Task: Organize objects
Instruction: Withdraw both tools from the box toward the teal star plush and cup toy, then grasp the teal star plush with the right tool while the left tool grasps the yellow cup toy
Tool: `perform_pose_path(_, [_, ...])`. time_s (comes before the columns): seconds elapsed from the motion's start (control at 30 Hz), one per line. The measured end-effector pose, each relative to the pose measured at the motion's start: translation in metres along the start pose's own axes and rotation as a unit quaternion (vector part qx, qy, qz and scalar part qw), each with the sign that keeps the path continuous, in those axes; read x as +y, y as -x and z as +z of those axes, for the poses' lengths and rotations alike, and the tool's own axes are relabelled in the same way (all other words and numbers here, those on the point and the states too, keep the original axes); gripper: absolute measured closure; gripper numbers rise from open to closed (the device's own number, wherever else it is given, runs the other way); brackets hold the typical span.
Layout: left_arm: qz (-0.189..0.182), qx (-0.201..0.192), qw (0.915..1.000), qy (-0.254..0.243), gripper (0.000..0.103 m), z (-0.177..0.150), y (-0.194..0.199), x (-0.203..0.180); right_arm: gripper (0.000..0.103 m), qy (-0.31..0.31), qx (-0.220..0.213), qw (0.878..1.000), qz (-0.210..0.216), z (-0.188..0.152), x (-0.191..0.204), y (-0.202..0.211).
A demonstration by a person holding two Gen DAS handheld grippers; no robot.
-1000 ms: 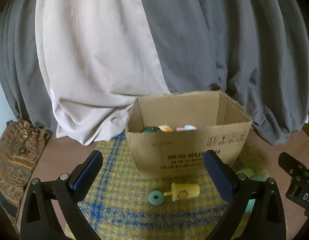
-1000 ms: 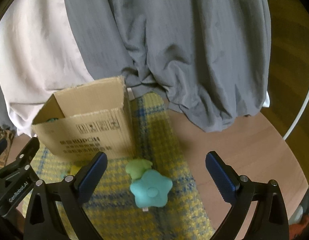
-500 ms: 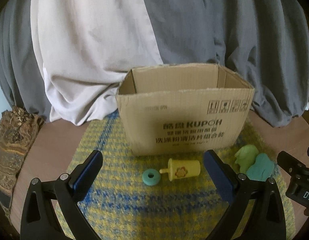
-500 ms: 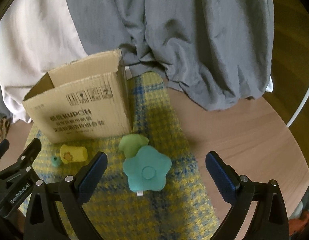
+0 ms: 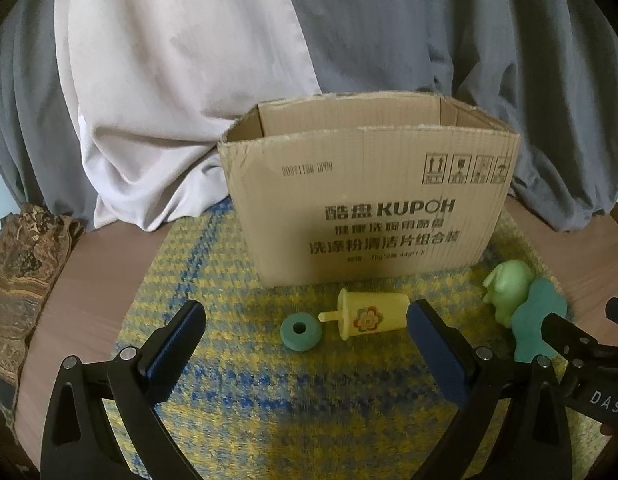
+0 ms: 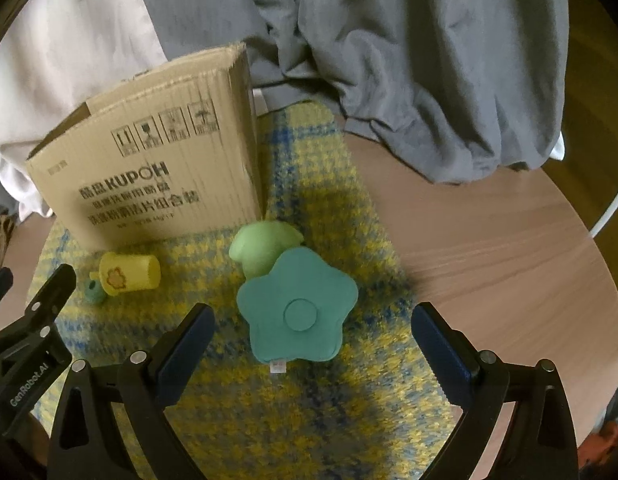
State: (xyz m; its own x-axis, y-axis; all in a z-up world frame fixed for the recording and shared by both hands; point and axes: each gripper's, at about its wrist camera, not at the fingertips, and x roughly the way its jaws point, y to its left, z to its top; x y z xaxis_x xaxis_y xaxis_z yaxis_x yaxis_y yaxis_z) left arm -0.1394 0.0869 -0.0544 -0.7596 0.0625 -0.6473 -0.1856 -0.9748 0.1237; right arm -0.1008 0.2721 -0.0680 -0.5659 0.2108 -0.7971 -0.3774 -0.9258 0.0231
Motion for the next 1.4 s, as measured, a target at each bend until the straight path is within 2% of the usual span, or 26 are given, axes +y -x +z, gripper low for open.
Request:
perform_pose_path(0.67, [-0.007,0.031,0.9995,-0.003,0.0,-0.011,-0.029,-0.007,0.005,-0.012,0.048,0.999,0.012,-0.006,-0.004,-0.041])
perform_pose_path(0.77, [-0.01,0.033,0.9994,-0.003,0.0,-0.013,-0.031,-0.008,0.015,-0.016,0.052,0.998,0.025,-0.007,-0.007,-0.044])
perform_pose_path(0.83, [-0.013,0.035,0.9993,-0.002,0.0,-0.014,-0.032,-0.009,0.03,-0.015,0.054,0.998,0.035,-0.007,-0.006,-0.046])
perform_pose_path(0.9, [-0.02,0.038,0.9991,0.0,0.0,-0.015,-0.033,-0.009,0.037,-0.01,0.051,0.998,0.041,-0.007,-0.003,-0.044])
perform_pose_path(1.07, [-0.027,0.039,0.9989,0.0,0.0,-0.014,-0.036,-0.013,0.042,-0.011,0.033,0.999,0.039,-0.007,-0.005,-0.036])
perform_pose_path(1.4, [-0.039,0.042,0.9982,-0.016,0.0,-0.008,-0.046,-0.037,0.042,-0.014,-0.008,1.0,0.015,-0.006,-0.023,-0.012])
